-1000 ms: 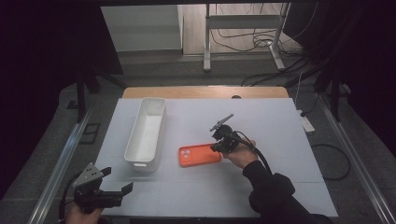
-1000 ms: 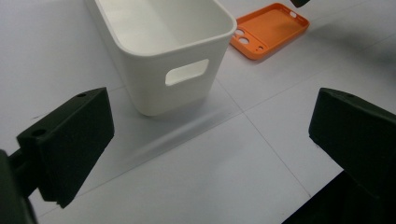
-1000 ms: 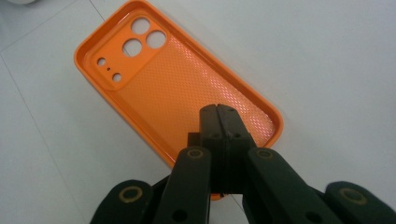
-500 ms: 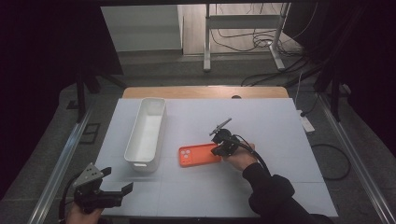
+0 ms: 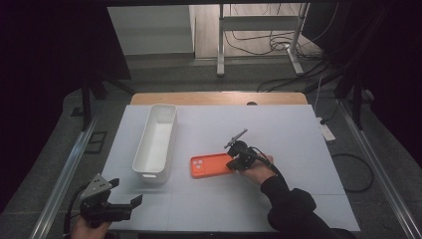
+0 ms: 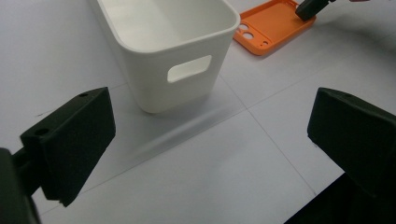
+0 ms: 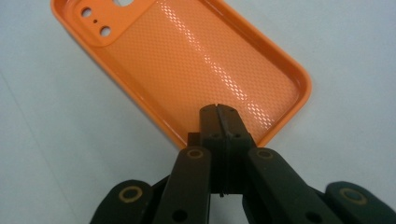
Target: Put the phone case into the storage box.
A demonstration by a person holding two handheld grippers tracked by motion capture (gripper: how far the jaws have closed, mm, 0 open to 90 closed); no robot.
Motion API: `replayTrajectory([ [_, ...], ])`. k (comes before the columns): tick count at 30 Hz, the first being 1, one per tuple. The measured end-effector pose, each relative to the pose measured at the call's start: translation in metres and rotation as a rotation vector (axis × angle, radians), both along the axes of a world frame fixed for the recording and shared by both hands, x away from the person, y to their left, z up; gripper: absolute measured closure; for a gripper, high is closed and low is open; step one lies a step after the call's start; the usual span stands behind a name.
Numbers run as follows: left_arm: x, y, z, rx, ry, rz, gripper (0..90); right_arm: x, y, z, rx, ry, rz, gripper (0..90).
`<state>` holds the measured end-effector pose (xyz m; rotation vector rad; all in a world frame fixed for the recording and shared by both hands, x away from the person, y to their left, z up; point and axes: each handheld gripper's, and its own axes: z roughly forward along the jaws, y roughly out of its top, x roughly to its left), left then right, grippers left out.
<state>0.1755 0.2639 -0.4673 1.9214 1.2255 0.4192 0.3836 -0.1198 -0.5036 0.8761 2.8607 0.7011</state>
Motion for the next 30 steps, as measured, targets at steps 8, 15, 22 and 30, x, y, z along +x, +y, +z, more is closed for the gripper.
replayTrajectory([
  [8,0.000,0.000,0.000,-0.006,0.003,0.002,1.7,-0.008,-0.002,0.001,0.010,0.020,0.010,89.2],
  [15,0.000,0.001,0.000,-0.009,0.002,0.003,1.8,-0.015,-0.002,0.001,0.013,0.034,0.024,89.2],
  [22,0.000,0.001,0.000,-0.008,0.001,0.002,2.0,-0.021,-0.003,0.002,0.022,0.050,0.036,89.2],
  [30,0.001,0.000,0.000,-0.008,0.002,0.001,2.0,-0.030,0.000,0.002,0.023,0.053,0.059,89.2],
])
